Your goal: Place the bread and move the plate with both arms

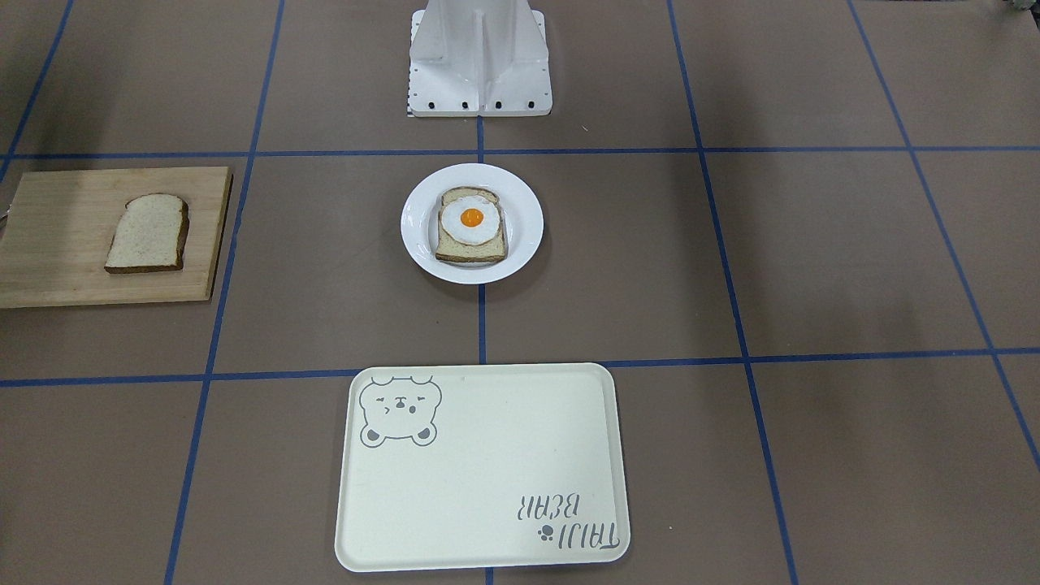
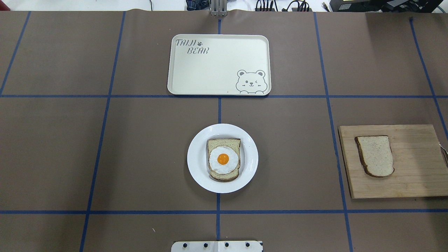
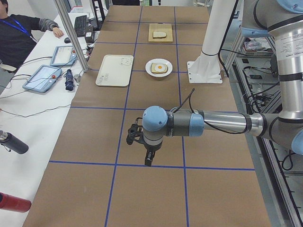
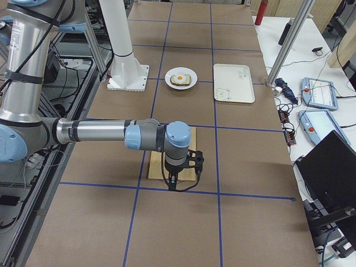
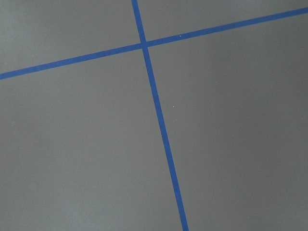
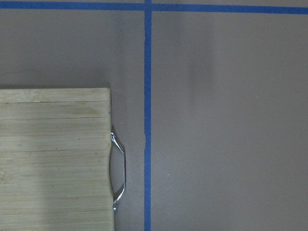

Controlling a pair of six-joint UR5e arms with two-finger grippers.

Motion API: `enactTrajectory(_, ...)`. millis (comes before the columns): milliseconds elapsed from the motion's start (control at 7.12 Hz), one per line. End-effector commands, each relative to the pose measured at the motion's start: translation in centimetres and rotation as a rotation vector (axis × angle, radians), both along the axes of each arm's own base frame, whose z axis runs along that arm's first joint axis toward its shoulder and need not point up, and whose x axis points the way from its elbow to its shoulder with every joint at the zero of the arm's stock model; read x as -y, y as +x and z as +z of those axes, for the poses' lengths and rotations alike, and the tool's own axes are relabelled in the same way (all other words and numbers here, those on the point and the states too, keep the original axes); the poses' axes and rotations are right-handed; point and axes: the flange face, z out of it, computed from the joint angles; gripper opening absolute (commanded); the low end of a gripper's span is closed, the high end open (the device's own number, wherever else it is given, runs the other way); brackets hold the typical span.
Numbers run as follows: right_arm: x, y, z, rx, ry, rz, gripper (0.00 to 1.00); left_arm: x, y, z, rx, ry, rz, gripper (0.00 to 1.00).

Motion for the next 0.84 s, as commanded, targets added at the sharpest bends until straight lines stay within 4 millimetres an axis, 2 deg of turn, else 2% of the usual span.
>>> enactTrajectory(0, 0.3, 0.0, -0.2, 0.000, 0.006, 0.000, 1.00, 0.0, 0.0, -0.1, 0.000, 0.002, 0.000, 0.99)
enactTrajectory(421, 0.8, 0.0, -3.7, -0.001, 0.081, -0.003, 1.00, 0.3, 0.0, -1.0, 0.002, 0.029, 0.001, 0.99)
enactTrajectory(702, 3.3, -0.1, -6.7, 0.004, 0.151, 0.002, 1.00, 1.5, -0.1, -2.6, 0.004, 0.078, -0.001, 0.99)
